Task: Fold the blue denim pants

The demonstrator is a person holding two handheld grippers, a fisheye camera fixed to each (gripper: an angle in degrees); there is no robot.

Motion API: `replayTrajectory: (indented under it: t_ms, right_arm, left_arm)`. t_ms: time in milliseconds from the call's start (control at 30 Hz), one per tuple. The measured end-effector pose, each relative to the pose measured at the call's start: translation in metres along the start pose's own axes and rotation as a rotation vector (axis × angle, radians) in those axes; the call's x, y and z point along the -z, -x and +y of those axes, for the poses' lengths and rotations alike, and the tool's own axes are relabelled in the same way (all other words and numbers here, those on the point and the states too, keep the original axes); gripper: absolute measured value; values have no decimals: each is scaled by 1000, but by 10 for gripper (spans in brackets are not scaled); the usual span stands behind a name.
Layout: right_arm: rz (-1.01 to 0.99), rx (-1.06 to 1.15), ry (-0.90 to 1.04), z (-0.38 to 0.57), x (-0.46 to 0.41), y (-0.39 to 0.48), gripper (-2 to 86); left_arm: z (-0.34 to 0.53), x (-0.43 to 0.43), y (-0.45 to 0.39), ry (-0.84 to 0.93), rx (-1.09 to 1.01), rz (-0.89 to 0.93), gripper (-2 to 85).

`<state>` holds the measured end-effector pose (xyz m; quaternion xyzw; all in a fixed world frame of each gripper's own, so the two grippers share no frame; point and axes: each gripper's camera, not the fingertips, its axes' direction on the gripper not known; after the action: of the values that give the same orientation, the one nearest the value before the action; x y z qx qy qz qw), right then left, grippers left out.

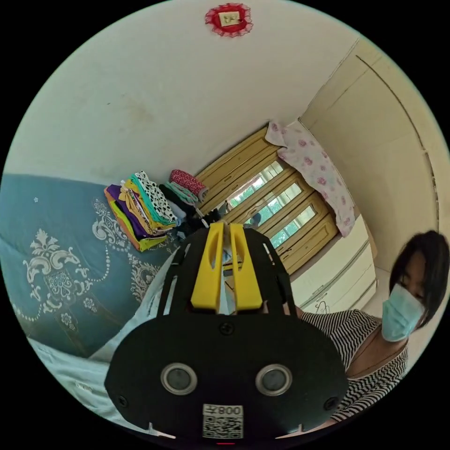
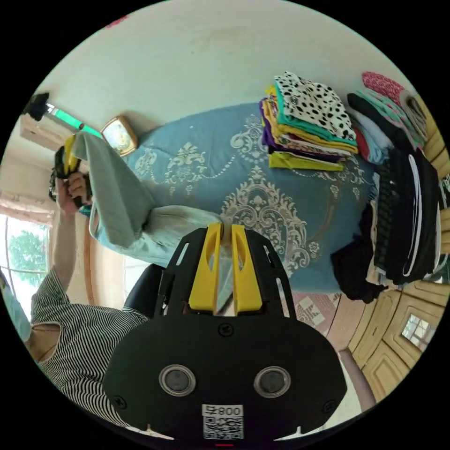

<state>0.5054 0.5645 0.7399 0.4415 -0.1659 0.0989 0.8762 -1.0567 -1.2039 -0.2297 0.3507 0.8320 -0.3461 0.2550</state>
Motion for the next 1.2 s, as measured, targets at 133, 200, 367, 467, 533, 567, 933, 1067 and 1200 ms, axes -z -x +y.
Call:
replayTrajectory:
  t_ms: [133,200,367,467,533,567,933,1067,1200]
  right_arm:
    - [77,-238,108,8,-36,-66,18]
    - [-21,-316,79,33,-59,-89,20]
    - [-224,-276,77,47,-119,-68,61]
    - [-274,-179,43,15,-134,-32,71]
    - [-278,-100,16,-15,-138,-4,76]
    - [-255,-43,6,-36,-140,17,79]
    - [123,363,87,-162,-221,169,99]
    - [215,426,113,-174,-247,179,101]
    - [215,447,163,-173,-270,175,96]
  left_arm:
    - [-19,-21,17,131,-43,-242,49]
    - [2,-11,38,146,-2,-333,51]
    - [94,49,111,204,276,-457,61]
    - [136,95,134,198,446,-555,73]
    - [148,128,139,148,528,-622,84]
    - [148,134,140,131,540,-637,86]
    - [44,108,184,211,479,-970,118]
    - [6,77,198,326,344,-1061,124]
    - [-5,36,232,601,320,-1154,120]
